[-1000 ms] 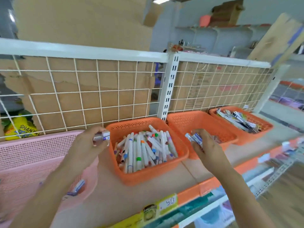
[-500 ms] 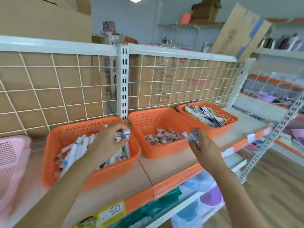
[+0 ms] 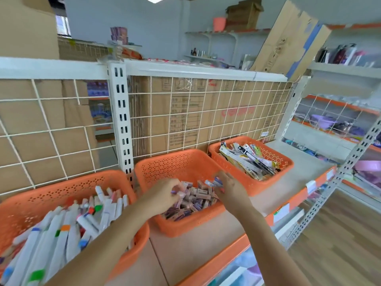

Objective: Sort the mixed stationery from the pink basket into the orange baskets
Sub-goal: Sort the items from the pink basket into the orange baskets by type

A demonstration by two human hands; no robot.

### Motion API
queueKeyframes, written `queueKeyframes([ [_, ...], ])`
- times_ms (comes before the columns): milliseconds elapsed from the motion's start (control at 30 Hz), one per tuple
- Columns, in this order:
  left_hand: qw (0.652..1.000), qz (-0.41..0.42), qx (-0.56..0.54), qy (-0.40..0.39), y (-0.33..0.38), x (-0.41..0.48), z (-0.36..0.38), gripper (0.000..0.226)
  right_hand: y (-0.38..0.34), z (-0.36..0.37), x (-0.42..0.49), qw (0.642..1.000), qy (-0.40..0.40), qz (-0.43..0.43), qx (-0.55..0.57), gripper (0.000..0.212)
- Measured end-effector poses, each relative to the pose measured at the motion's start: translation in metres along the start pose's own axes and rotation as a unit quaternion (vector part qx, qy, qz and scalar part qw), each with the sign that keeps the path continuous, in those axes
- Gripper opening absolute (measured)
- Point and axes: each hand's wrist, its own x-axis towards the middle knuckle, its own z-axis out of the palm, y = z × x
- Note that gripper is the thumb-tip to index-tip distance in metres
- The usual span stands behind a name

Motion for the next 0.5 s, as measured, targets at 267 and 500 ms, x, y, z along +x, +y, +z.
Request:
queueKeyframes([
  [267, 0.996, 0.007, 0.045, 0.079, -0.004, -0.005, -0.011, 0.036, 0.016, -0.002, -0.009, 0.999, 0.038, 0.017, -0.01, 0.036],
  [500, 0.978, -0.012, 0.118, 0.173, -0.016, -0.061, -0.035, 0.049, 0.009, -0.02, -0.048, 0.994, 0.104, 0.002, -0.031, 0.036],
])
